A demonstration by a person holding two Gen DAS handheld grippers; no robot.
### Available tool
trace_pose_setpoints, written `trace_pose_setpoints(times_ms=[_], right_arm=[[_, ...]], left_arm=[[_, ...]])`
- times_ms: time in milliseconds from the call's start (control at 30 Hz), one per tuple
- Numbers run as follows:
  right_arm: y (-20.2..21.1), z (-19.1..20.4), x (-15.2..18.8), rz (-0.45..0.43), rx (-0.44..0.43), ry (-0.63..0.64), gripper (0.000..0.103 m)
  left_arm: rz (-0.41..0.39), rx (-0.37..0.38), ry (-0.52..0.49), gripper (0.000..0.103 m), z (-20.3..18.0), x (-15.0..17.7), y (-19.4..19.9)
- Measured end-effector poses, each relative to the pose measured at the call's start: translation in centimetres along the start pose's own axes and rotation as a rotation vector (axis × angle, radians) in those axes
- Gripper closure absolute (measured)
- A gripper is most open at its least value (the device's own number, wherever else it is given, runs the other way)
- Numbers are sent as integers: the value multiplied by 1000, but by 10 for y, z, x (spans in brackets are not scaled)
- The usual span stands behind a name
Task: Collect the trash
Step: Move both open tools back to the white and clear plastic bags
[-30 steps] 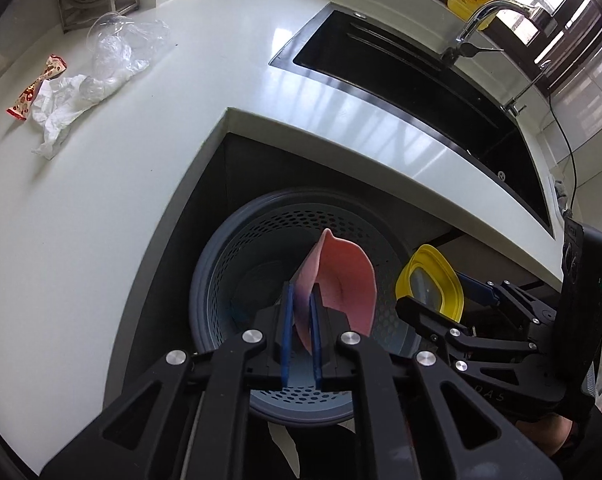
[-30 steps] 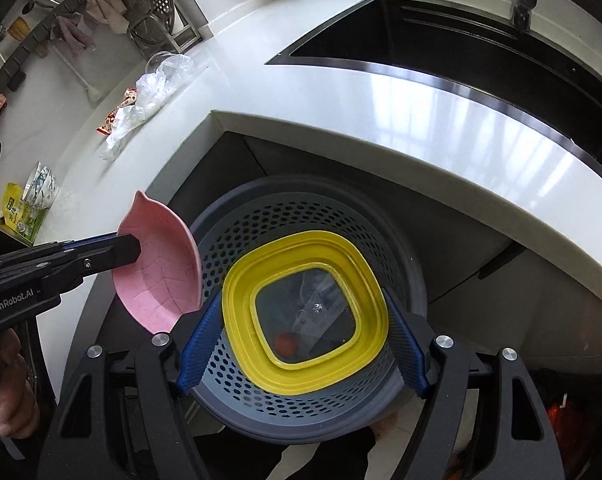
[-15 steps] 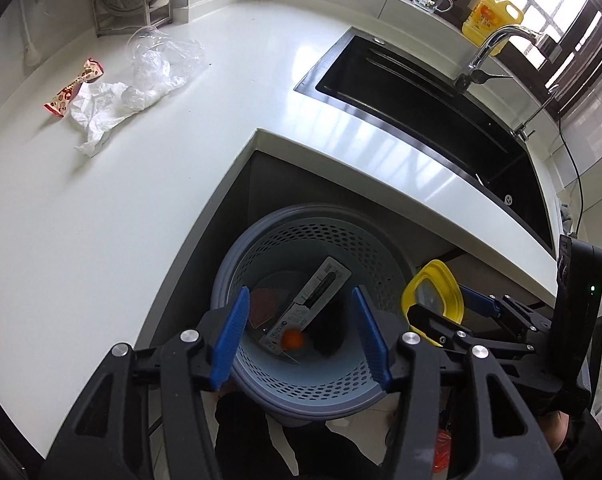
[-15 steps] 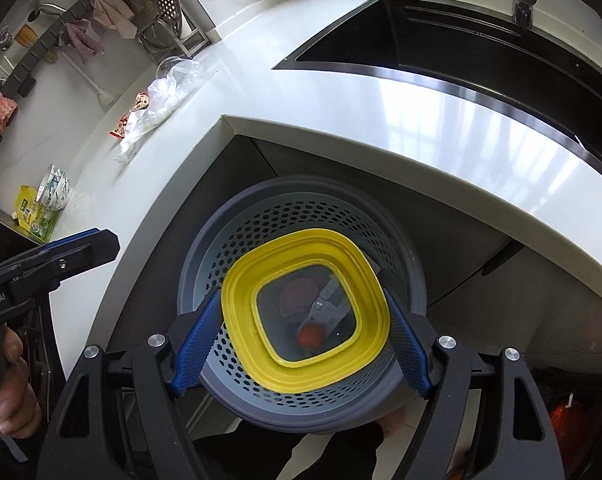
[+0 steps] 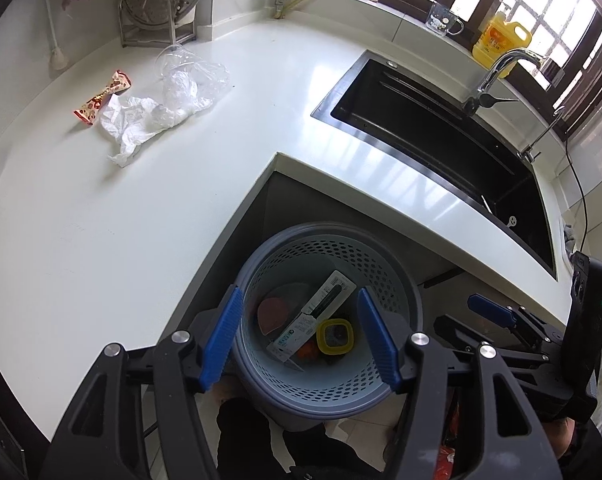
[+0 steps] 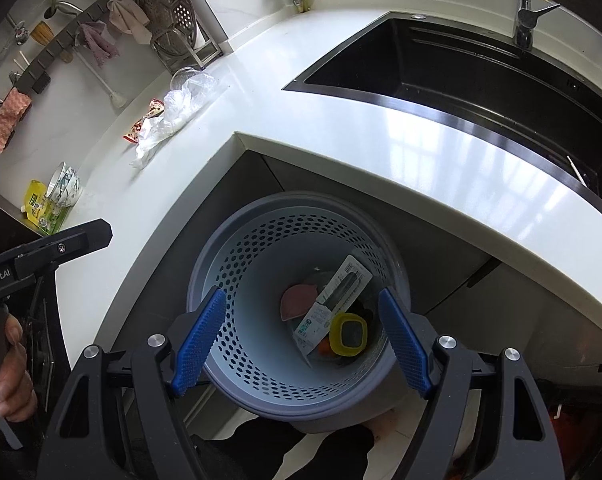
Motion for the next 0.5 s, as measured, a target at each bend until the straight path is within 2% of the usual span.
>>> trace_pose_setpoints(times_ms=[133,500], right_arm=[[6,3,-5,-6,-3,15,28],[14,34,-32,-44,-42,88,28]], left_arm=[[-37,-14,15,39,3,-6,14],[-104,-74,21,35,20,-19,42]])
Point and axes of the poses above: each gripper's, at about its wrist camera, not at the fingertips, and y roughly against the way its jaws point, z to its left, x to its underside, the point moved 7 cm from there along -y, roughly the way its jaws point, and after that the axes turned 6 degrees about -z, right-handed, at the moved point
